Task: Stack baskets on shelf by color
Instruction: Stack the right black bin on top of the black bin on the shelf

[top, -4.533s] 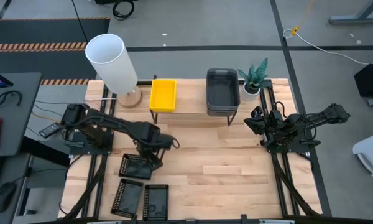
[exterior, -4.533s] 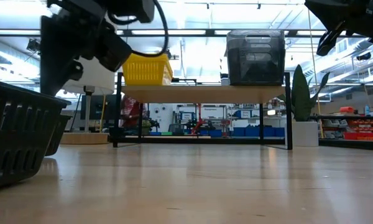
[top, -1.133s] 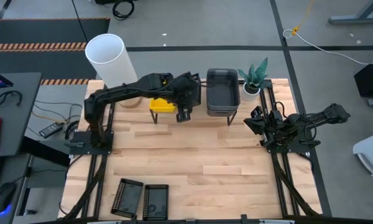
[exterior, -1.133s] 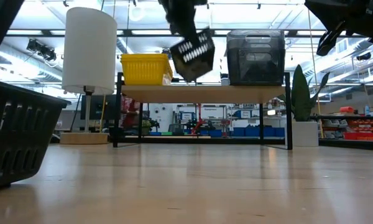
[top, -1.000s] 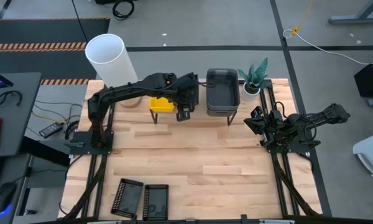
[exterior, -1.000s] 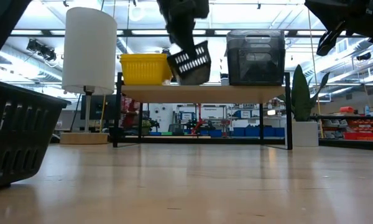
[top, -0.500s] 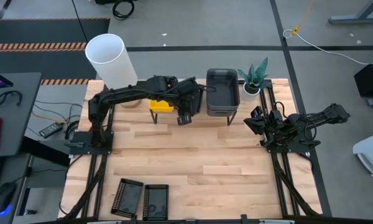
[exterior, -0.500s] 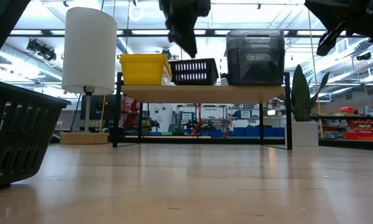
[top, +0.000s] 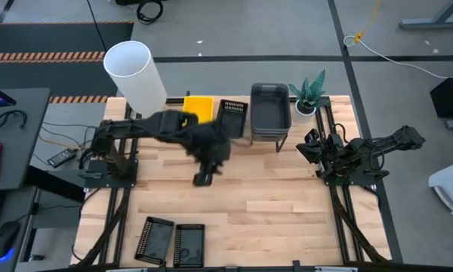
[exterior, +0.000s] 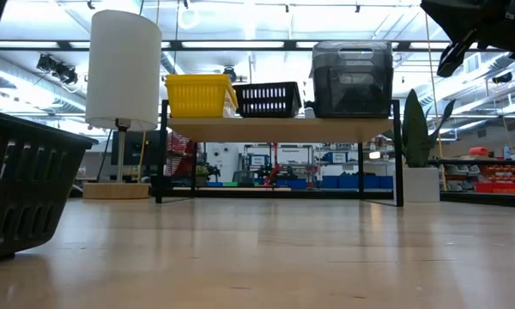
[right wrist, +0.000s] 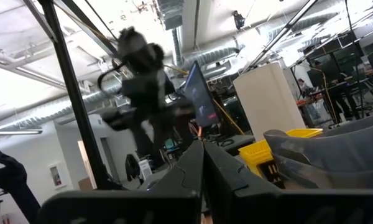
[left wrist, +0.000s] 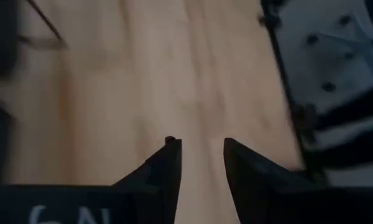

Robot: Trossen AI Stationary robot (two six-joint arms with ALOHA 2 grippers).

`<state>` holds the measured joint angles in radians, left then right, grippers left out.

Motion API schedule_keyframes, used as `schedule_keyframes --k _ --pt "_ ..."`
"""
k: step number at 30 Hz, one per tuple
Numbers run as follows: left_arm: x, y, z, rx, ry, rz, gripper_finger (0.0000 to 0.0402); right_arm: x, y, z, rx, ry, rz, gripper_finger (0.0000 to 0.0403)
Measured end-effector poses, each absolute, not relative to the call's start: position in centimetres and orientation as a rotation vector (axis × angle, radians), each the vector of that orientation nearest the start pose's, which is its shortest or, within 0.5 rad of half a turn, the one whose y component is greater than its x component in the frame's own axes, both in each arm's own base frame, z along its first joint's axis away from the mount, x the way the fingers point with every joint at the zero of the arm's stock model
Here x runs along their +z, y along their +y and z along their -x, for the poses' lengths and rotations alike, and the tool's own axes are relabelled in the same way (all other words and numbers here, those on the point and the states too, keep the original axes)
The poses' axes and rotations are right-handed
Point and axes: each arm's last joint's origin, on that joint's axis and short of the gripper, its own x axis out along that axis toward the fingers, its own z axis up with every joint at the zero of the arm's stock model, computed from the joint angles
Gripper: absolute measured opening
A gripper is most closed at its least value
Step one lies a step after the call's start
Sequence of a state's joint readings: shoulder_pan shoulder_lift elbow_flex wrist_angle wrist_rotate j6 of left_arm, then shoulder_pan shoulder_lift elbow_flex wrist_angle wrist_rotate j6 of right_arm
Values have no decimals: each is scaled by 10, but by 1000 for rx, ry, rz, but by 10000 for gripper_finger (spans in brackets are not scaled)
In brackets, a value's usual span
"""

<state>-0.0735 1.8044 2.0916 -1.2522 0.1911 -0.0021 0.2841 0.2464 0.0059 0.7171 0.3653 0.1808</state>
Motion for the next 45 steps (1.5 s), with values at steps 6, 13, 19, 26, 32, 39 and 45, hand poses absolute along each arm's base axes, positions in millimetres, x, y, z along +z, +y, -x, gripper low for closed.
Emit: schedule_keyframes --k 6,13,19,26,32,39,45 --pt "376 -86 -343 -303 1155 127 118 211 18 -99 -38 -459 -330 16" --pt "321 -141 -332 -333 1309 176 117 211 18 -99 -39 -459 -330 16" --pt "260 -160 -324 -286 1400 254 130 211 18 -99 -39 -459 -330 16" --pt "209 -156 -312 -216 1465 276 203 211 18 -99 -39 -459 -330 16" --pt "187 -157 -305 -178 1441 263 246 211 18 -99 -38 -459 -330 16" --pt "173 -169 -296 -191 1418 263 230 211 18 -99 -38 -459 -330 16" --pt "165 -174 -289 -133 1403 251 177 211 18 -99 -38 -458 -330 16"
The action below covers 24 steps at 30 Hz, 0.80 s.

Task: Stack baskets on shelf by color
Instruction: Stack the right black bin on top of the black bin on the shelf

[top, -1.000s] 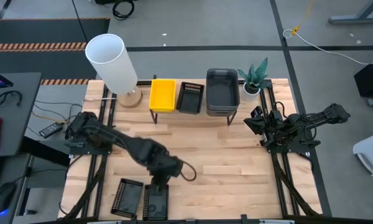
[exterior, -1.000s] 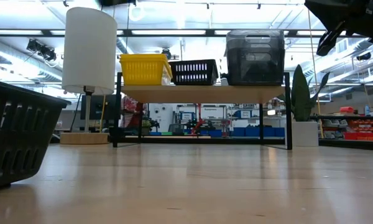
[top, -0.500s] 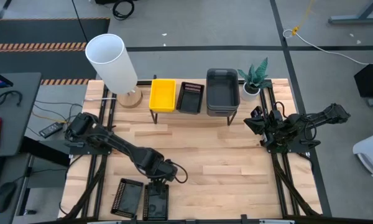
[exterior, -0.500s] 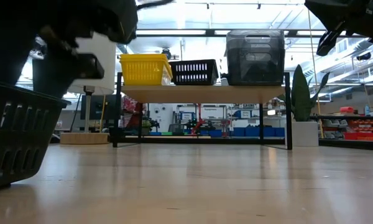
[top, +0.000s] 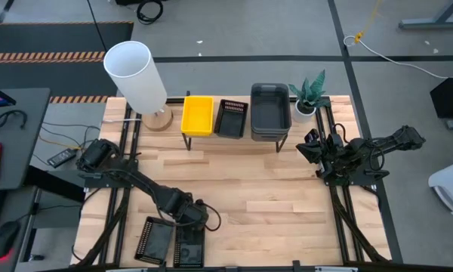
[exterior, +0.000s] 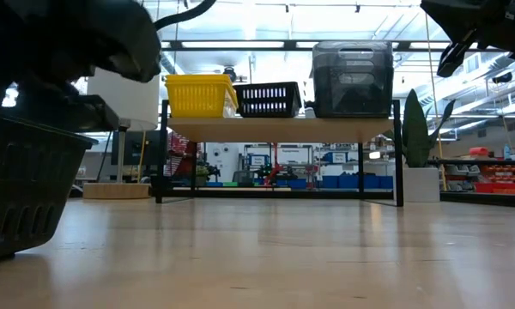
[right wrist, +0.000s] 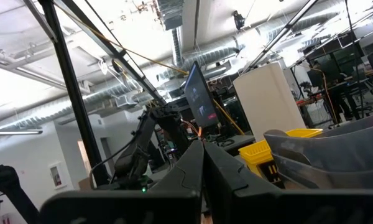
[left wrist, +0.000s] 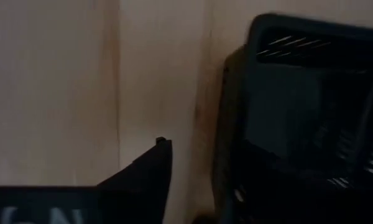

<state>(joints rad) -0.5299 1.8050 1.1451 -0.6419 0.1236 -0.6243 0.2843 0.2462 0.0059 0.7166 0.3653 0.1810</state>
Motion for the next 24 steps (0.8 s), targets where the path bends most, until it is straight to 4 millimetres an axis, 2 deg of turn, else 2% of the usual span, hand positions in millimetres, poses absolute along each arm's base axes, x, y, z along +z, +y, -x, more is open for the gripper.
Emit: schedule_keyframes --k 4,9,14,19,21,24 --pt "162 -173 -286 -76 1395 222 120 211 18 -99 -39 -458 -330 16" --pt "168 -170 -293 -57 1368 235 23 211 18 -99 -38 -458 -329 16" --pt "186 -159 -305 -79 1366 193 12 211 18 -99 -39 -459 -329 16" --pt "230 -129 -323 -130 1349 121 7 211 18 -99 -39 -458 -329 16" --pt "250 -111 -332 -171 1340 122 7 211 18 -99 -39 -459 -330 16" --pt "290 -80 -345 -226 1279 118 7 211 18 -99 -38 -459 -330 16"
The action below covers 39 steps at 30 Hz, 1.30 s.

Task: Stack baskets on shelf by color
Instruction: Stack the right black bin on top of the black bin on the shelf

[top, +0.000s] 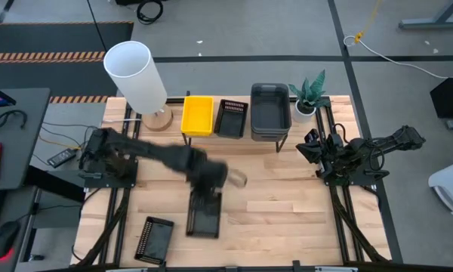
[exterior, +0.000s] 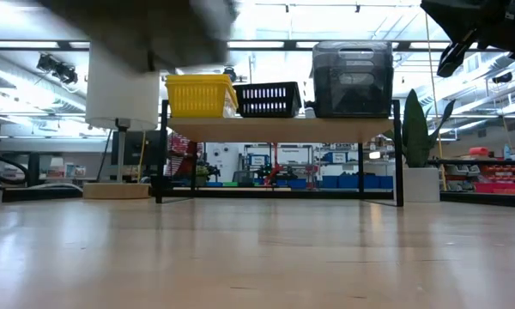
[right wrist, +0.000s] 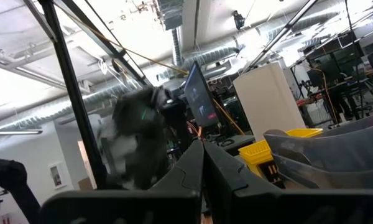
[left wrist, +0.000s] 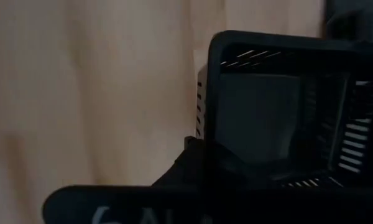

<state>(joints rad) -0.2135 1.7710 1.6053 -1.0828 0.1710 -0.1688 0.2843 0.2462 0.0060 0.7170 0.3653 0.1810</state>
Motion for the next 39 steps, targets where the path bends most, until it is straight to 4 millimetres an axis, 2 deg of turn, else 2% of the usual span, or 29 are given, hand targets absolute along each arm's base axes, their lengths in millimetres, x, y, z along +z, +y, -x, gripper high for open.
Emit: schedule_keyframes --k 4,7,11,14,19,24,27,33,39 --pt "342 -28 -356 -201 1135 98 7 211 18 -99 -38 -458 -330 16" --pt "378 17 -354 -120 1020 99 7 211 18 -99 -39 -459 -330 16" --pt "409 70 -346 23 887 103 7 211 18 -99 -38 -458 -330 16" --pt "423 102 -337 117 818 60 7 211 18 -99 -39 -459 -330 16" --pt "430 143 -328 211 747 -7 7 211 18 -99 -39 -459 -330 16" --pt "426 163 -328 238 754 -175 7 211 18 -99 -38 -458 -329 16" --pt "422 170 -334 224 760 -276 7 211 18 -99 -38 -458 -329 16" --pt "397 180 -350 146 856 -395 7 211 18 -99 -38 -458 -329 16" --pt "387 183 -357 140 887 -408 9 211 18 -99 -39 -459 -329 16"
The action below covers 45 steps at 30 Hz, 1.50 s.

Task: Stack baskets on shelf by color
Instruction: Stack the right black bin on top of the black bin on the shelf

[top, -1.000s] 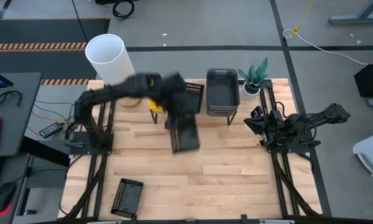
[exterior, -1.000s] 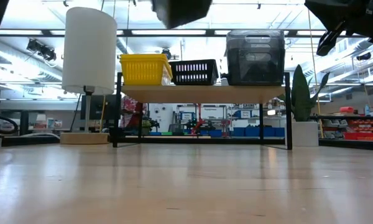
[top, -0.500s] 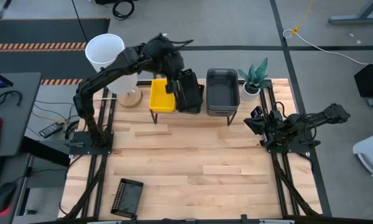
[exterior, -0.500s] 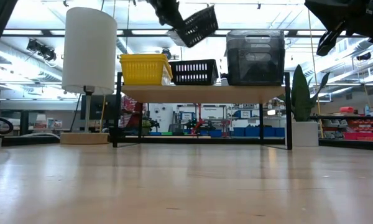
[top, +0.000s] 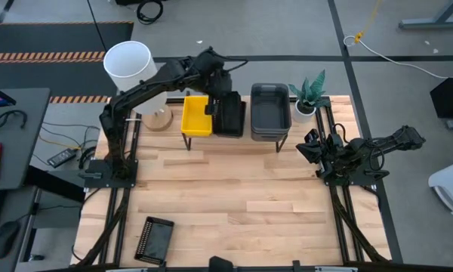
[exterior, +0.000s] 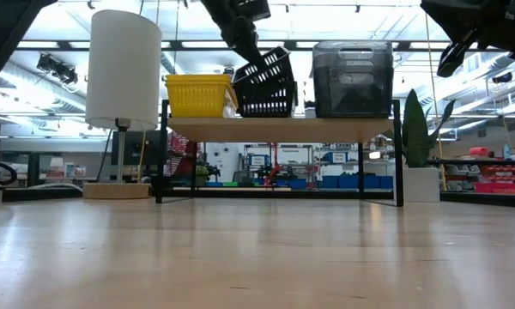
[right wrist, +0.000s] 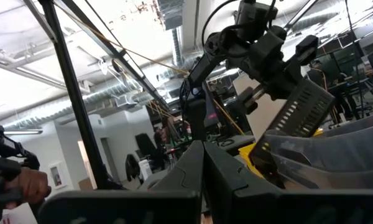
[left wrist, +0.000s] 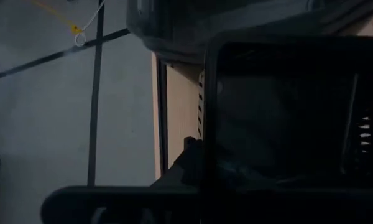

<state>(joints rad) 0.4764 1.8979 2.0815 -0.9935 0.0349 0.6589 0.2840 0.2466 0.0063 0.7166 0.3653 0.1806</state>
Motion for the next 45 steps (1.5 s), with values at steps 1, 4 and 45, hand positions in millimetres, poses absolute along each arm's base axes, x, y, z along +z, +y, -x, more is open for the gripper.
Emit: schedule_keyframes --k 1,4,45 --pt "387 183 -357 145 893 -404 9 211 18 -99 -38 -458 -329 16" --pt "387 184 -356 190 908 -396 10 211 18 -99 -38 -458 -329 16" --pt "374 193 -366 244 897 -269 76 211 18 -99 -39 -459 -330 16"
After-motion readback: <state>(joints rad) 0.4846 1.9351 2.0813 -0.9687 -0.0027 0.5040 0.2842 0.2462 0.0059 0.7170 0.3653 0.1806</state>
